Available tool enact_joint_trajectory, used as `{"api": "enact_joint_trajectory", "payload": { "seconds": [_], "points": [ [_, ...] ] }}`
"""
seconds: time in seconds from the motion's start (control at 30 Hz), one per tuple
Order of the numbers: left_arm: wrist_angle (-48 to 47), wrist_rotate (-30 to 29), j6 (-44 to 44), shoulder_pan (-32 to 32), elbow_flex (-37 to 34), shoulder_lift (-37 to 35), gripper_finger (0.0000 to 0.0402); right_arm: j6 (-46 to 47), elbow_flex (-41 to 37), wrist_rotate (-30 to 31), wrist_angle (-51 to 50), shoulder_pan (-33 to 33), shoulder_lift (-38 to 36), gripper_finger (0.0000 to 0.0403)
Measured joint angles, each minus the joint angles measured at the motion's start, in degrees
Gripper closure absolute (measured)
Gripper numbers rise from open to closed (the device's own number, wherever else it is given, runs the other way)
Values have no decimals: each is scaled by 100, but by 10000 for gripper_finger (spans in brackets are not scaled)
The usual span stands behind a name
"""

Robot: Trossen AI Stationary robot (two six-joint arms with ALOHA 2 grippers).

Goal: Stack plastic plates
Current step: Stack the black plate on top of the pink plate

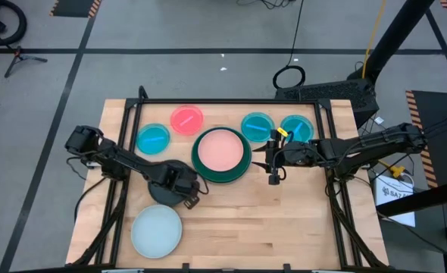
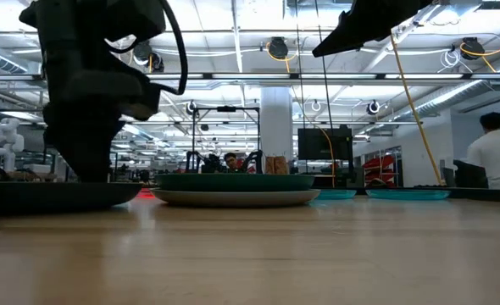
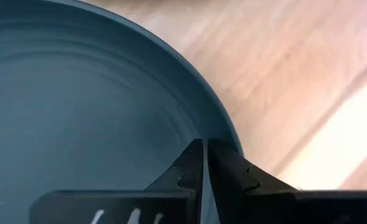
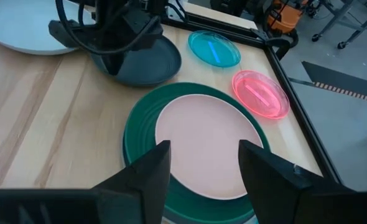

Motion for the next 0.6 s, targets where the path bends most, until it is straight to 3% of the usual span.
{"api": "enact_joint_trajectory", "payload": {
  "seconds": [0.27,0.6],
  "points": [
    [-385,45,637,114,3,-845,371,64,2,0,-12,0,2,222],
    [-2048,-822,336,252,-39,-1889,371,211,4,0,-30,0,4,222]
  ]
}}
